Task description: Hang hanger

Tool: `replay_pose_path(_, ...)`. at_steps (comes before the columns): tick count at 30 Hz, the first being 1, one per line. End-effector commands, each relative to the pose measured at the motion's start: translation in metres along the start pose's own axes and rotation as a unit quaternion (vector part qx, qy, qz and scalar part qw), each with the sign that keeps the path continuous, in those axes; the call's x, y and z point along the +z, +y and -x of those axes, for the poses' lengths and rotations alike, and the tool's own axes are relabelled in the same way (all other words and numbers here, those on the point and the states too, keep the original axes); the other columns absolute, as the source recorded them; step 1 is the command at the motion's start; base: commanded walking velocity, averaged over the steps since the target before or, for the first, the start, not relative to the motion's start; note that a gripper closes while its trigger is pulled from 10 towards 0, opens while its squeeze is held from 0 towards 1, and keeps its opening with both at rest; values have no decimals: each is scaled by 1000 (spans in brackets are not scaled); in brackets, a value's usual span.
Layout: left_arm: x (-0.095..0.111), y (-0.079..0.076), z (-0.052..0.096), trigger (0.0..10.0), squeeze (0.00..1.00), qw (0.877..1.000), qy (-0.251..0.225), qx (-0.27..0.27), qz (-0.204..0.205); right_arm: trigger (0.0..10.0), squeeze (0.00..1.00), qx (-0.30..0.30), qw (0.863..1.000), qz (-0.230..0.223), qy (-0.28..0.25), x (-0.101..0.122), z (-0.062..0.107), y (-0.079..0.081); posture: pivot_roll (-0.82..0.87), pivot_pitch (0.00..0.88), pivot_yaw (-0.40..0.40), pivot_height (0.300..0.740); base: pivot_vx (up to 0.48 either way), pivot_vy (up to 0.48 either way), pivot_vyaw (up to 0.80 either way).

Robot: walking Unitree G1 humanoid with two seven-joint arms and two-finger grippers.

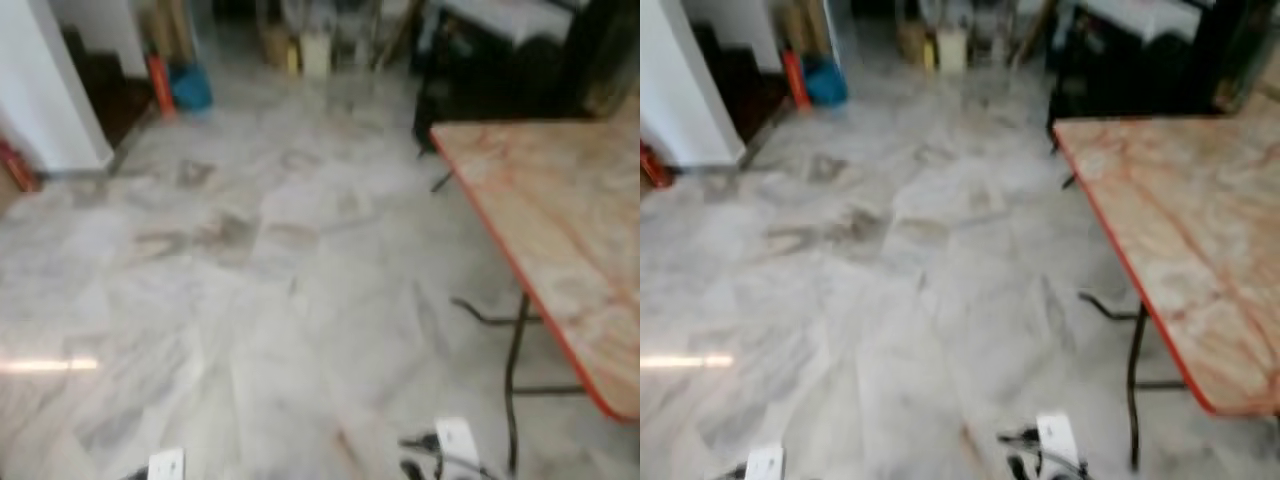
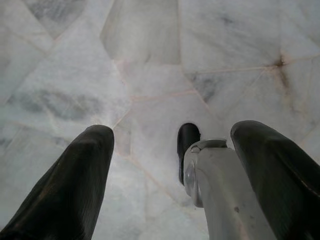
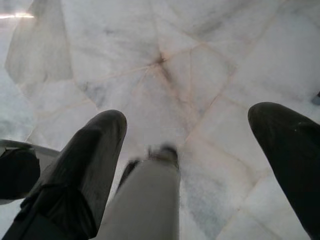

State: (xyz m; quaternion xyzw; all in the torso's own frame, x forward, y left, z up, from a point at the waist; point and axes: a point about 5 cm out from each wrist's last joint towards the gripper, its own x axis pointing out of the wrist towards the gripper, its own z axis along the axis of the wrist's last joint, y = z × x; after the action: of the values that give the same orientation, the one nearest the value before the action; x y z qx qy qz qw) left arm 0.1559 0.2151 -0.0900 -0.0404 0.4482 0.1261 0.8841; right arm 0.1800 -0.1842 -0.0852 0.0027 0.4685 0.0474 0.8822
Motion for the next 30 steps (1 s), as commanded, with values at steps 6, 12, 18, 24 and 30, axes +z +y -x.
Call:
replay_pose_path(6,-4,-1,0,10000,0,1000,13,-6,-7,10000,0,-3,1000,-6,-5,3,1,-5,-81,0,17,740,-315,0,0)
replay_pose_path(12,-3,-1,0,10000,0,1000,14,-8,-12,10000,0,-2,1000,-7,-8,7,0,-5,-92,0,24,740,-315,0,0)
replay_pose_path(18,7,4,-2,10000,0,1000,6,-5,-22,10000,0,0,1000,-12,-25,19,-3,2,-119,0,59,740,-52,0,0)
replay_pose_path(24,20,11,-4,10000,0,999,-5,-3,-40,10000,0,1,999,-21,-42,32,-6,10,-149,0,104,740,0,0,0)
replay_pose_path(30,23,16,-5,10000,0,999,-9,-1,-46,10000,0,3,998,-24,-54,40,-7,11,-157,0,117,740,0,0,0)
